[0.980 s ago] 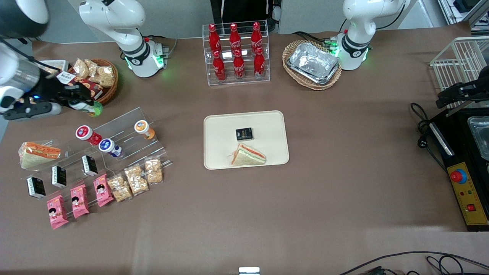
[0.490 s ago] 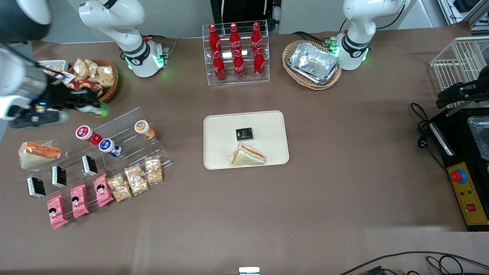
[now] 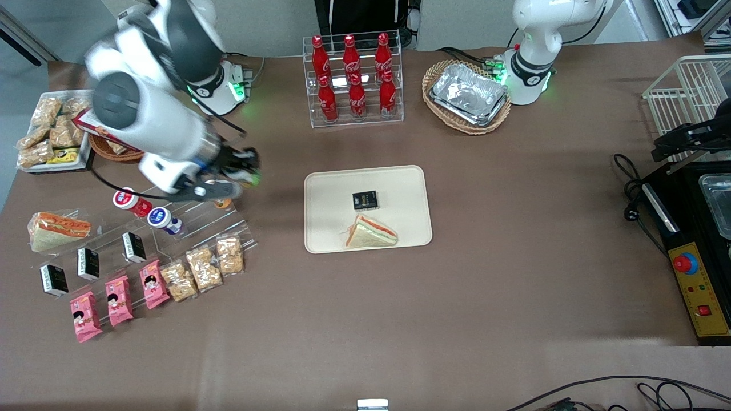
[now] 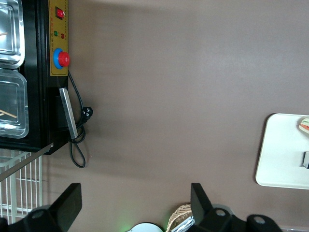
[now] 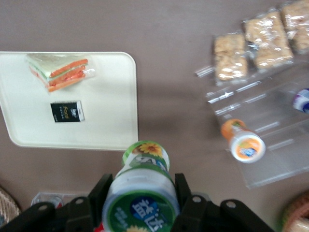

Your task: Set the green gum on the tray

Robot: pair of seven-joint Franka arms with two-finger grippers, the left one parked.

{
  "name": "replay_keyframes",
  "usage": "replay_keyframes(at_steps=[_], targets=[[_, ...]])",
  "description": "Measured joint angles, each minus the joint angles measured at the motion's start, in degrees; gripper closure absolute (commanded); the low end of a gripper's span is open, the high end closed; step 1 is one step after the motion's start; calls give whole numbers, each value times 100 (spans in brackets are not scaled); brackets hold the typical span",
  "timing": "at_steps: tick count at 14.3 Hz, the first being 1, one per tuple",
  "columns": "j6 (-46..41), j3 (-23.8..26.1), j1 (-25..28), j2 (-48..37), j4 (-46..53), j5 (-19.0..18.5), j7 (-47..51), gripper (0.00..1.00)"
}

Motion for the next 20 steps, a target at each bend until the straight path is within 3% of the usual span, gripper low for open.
replay_keyframes(at_steps=[6, 13, 20], targets=[[2857, -8, 911, 369, -1899, 10, 620, 61], [4226, -16, 1162, 1049, -2403, 11, 734, 60], [4703, -16, 1384, 1423, -2448, 11, 1051, 59]])
